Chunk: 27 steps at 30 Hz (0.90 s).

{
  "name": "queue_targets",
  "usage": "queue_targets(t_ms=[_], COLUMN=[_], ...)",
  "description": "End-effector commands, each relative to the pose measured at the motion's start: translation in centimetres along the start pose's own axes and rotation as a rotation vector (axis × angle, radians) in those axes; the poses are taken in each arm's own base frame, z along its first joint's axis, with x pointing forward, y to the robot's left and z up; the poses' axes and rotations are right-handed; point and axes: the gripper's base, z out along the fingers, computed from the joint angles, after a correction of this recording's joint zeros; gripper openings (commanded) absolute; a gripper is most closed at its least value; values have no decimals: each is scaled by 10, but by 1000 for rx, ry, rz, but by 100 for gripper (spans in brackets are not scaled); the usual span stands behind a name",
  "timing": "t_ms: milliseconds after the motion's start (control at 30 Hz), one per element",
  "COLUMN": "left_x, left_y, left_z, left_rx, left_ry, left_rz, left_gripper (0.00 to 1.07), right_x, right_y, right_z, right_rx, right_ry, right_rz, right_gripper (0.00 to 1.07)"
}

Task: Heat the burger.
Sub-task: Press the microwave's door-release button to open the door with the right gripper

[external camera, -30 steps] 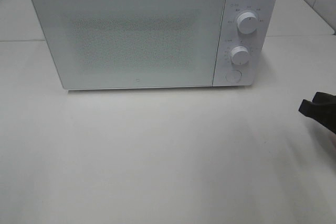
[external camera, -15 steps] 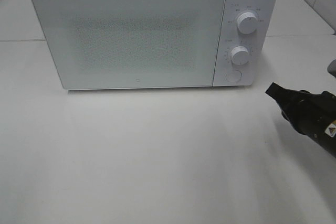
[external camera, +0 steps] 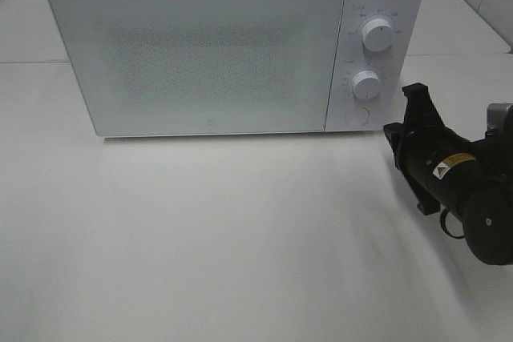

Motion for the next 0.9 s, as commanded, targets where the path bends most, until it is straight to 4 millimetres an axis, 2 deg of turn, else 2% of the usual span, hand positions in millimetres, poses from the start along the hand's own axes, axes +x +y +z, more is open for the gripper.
queue_targets(t_ms=[33,300,533,900], left_x=[1,1,1,1], left_y=[-1,-1,-1,-1], left_z=[-2,-2,-2,-2], left_rx=[8,8,8,8], left_ry=[-23,-23,-23,-23], left_rz=[-8,-8,-8,-8], left_gripper=[102,102,102,102], right_x=[4,11,17,23], right_y=[12,15,4,1], right_z=[14,32,42,61], right_rx=[-77,-50,-6,-5], right_ry=[-2,18,43,45], right_rz=[82,121,176,186], right_gripper=[0,0,0,0])
